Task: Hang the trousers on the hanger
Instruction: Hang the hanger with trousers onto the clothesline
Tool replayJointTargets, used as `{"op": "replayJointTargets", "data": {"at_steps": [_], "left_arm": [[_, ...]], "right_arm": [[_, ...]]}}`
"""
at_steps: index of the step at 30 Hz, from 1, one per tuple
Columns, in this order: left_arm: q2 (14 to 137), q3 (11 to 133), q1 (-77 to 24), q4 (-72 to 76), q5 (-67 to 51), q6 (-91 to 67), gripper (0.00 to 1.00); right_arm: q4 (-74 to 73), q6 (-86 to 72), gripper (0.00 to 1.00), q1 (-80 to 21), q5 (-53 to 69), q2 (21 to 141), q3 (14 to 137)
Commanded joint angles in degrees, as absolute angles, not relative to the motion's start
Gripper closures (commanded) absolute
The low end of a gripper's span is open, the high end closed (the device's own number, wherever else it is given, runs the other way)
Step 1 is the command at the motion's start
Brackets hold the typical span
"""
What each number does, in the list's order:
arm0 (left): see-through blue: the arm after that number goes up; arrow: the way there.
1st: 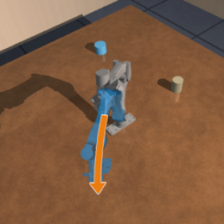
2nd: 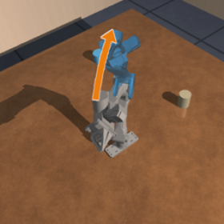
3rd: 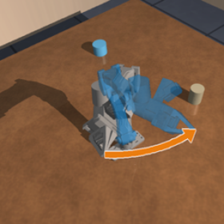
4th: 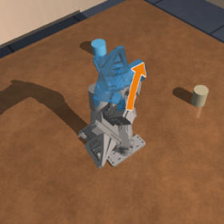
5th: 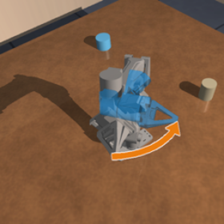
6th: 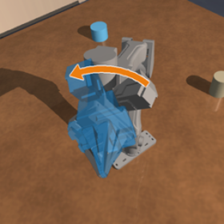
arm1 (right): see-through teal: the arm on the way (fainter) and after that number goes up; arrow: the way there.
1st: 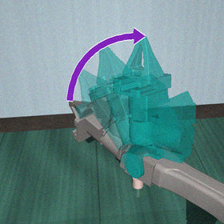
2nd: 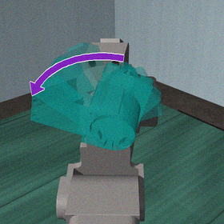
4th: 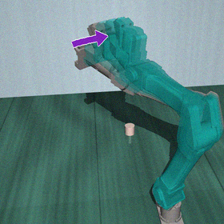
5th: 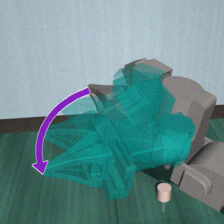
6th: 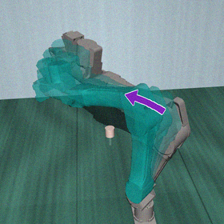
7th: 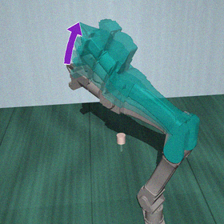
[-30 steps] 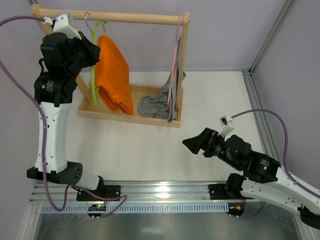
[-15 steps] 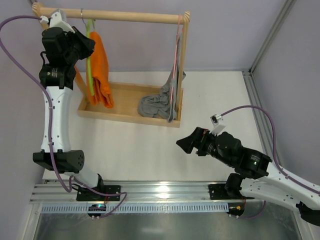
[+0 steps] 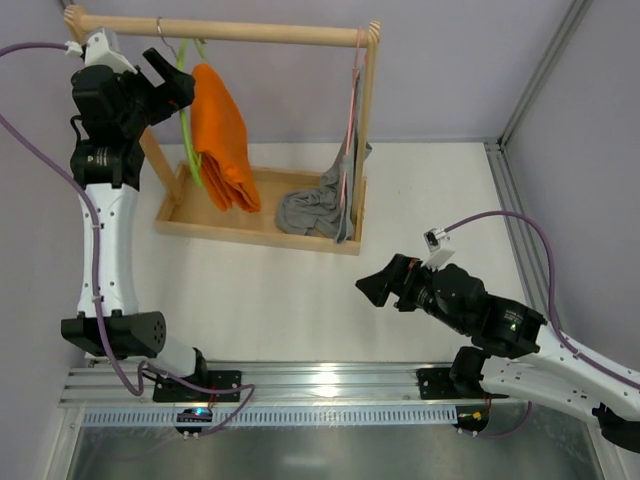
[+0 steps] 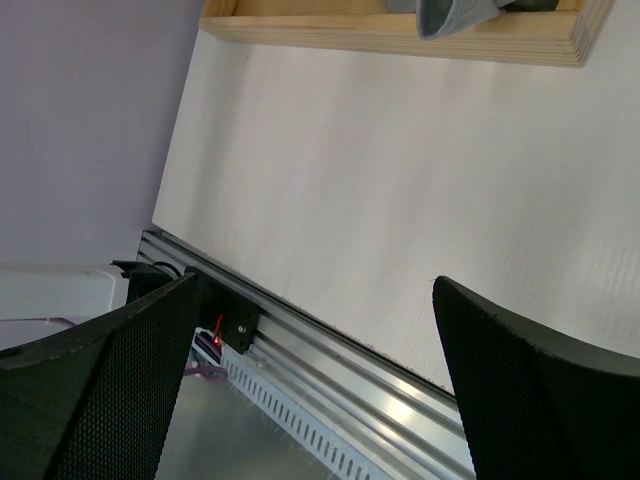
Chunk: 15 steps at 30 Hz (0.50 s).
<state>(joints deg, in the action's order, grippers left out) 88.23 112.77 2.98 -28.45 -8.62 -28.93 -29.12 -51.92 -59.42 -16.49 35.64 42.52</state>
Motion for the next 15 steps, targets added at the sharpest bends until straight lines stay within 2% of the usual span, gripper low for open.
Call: {"op": "replayJointTargets", "data": {"at_steps": [1,4,8,10,14,15], "left_arm": [[81.57,111.98,3.34,-31.97,-0.74,-26.37,0.00],[74.99,107.78,3.34,-39.01,5.70,-26.80,0.00],[64.88,99.87,3.25,-41.91,2.74,-26.37,0.00],[61.72,99.84,3.34,-49.08,2.64,-25.67,0.00],[53.72,91.26,3.16,-50.19,-10.33,-28.11,0.00],[51.79,84.62,3.08,-49.14,-14.63,-29.26,0.00]], "right_arm": [[-31.63,-49.49,0.00,-59.68,-20.21,35.77,46.31],[-34.27,-48.61,0.00,-59.77,-22.23,35.51,47.89],[-37.25,-47.55,0.00,-59.68,-23.81,35.59,50.18],[-39.02,-47.29,0.00,-59.68,-25.22,35.68,51.23],[-41.74,-46.32,0.00,-59.68,-26.72,35.16,53.17],[-42.01,-46.14,0.00,-59.76,-27.07,34.98,53.26]]}}
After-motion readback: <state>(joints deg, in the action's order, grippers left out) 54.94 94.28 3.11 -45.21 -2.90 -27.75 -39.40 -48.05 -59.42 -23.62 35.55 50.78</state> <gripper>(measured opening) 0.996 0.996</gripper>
